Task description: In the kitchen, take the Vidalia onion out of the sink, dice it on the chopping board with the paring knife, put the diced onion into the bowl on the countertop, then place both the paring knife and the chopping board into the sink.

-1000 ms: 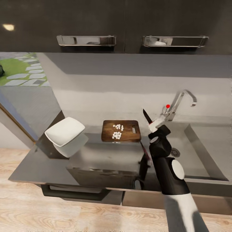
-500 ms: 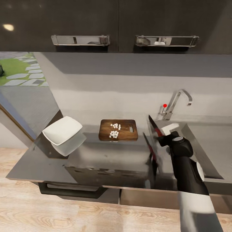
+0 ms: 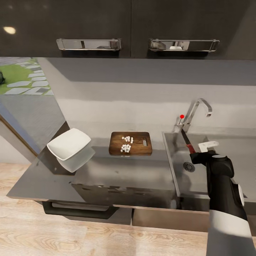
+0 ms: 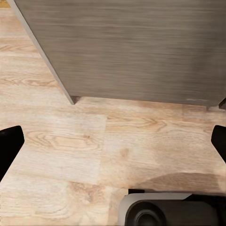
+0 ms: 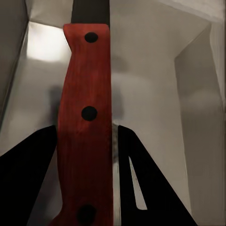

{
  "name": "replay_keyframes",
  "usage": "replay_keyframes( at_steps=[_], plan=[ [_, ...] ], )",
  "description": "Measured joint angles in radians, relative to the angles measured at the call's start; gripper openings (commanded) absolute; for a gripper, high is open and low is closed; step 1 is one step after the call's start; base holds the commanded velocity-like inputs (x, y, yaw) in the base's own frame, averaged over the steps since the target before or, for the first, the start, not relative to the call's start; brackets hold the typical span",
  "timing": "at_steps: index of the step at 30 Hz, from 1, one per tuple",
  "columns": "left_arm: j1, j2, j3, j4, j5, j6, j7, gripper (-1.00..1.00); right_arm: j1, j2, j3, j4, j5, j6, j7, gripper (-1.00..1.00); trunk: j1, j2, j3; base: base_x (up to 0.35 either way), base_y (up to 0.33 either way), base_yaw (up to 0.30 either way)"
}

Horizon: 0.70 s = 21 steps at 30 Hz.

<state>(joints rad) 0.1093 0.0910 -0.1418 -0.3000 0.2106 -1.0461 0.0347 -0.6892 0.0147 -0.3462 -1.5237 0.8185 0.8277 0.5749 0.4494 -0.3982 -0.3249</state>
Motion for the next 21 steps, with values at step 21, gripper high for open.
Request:
replay_keyframes(
  at_steps=[21],
  plan=[
    [0.000,-0.008,0.000,0.008,0.000,0.000,0.000,1.00,0.000,0.009,-0.170,0.065,-0.003,-0.093,-0.007,-1.00,0.000,0.000,0.000,0.000,0.000,0.000]
  ],
)
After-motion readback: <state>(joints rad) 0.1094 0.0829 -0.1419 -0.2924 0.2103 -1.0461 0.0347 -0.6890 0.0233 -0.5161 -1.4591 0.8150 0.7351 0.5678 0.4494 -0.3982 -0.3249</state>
